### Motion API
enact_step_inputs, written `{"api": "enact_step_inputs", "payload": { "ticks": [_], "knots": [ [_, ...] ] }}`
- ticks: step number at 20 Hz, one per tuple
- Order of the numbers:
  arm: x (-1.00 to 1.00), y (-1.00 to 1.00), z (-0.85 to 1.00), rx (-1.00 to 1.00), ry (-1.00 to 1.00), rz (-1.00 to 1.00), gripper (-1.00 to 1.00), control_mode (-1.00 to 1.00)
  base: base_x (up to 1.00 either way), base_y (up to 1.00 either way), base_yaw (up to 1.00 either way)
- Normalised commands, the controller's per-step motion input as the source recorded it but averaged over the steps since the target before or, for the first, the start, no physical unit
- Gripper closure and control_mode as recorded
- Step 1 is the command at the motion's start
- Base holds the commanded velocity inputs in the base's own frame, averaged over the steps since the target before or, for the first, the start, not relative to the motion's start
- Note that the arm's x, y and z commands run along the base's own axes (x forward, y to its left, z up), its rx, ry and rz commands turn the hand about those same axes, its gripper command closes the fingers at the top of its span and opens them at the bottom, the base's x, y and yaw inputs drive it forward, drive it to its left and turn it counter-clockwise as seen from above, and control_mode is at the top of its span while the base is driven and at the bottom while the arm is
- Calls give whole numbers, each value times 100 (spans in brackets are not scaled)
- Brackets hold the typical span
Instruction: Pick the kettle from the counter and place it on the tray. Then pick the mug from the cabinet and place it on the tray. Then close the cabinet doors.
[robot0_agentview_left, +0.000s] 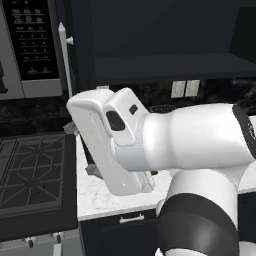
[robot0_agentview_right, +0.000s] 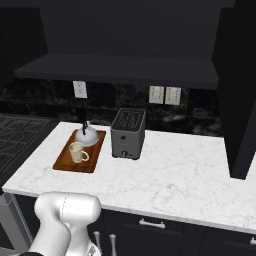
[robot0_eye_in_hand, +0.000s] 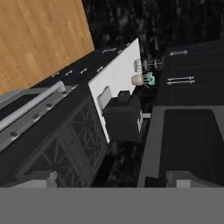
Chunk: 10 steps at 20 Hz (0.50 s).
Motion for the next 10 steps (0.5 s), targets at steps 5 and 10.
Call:
{"api": "enact_step_inputs", "payload": {
  "ticks": [5,10],
  "knots": [
    [4,59,0,-4,-3,-6,-100,-100,0,0,0],
    [21,29,-1,0,0,-19,-100,-100,0,0,0]
  ]
}}
